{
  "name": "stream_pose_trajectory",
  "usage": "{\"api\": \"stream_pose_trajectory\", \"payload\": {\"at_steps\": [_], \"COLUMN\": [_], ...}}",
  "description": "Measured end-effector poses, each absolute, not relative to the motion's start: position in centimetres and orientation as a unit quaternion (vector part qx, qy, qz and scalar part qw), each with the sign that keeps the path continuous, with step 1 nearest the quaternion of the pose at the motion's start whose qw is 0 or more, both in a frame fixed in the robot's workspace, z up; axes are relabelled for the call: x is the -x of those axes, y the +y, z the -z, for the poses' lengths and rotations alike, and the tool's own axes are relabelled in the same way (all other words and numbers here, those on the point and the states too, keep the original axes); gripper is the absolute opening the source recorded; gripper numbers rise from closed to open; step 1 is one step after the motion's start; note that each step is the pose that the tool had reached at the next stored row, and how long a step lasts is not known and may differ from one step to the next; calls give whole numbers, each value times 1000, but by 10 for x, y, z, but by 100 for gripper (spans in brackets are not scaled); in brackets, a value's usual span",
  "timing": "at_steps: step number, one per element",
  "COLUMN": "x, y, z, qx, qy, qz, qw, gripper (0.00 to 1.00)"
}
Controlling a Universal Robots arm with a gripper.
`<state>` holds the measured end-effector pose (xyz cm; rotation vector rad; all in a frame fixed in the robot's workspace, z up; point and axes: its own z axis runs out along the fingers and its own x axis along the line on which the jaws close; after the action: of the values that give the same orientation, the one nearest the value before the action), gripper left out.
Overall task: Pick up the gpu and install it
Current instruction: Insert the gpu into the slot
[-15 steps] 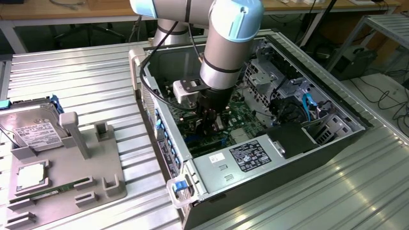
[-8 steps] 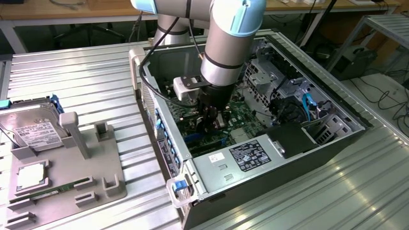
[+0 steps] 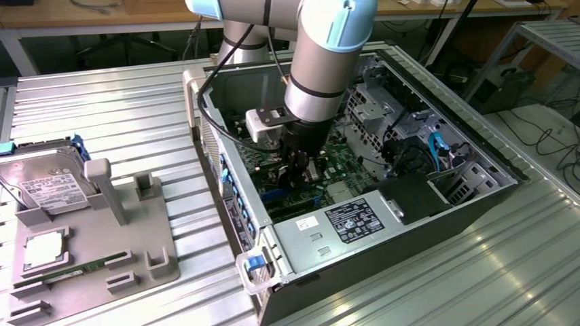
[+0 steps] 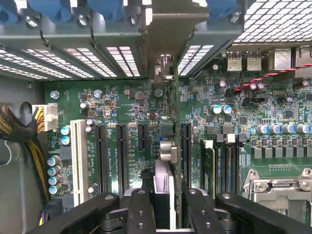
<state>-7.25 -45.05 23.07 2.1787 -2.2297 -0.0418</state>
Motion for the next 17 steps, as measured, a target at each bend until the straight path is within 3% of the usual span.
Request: {"api": "stream_pose_trajectory", "payload": {"at_steps": [17], "x": [72], "y": [-451], "z": [-224], "qx": [-699], "qy": [-715], "qz": [14], "qw": [13], "gripper": [28]}}
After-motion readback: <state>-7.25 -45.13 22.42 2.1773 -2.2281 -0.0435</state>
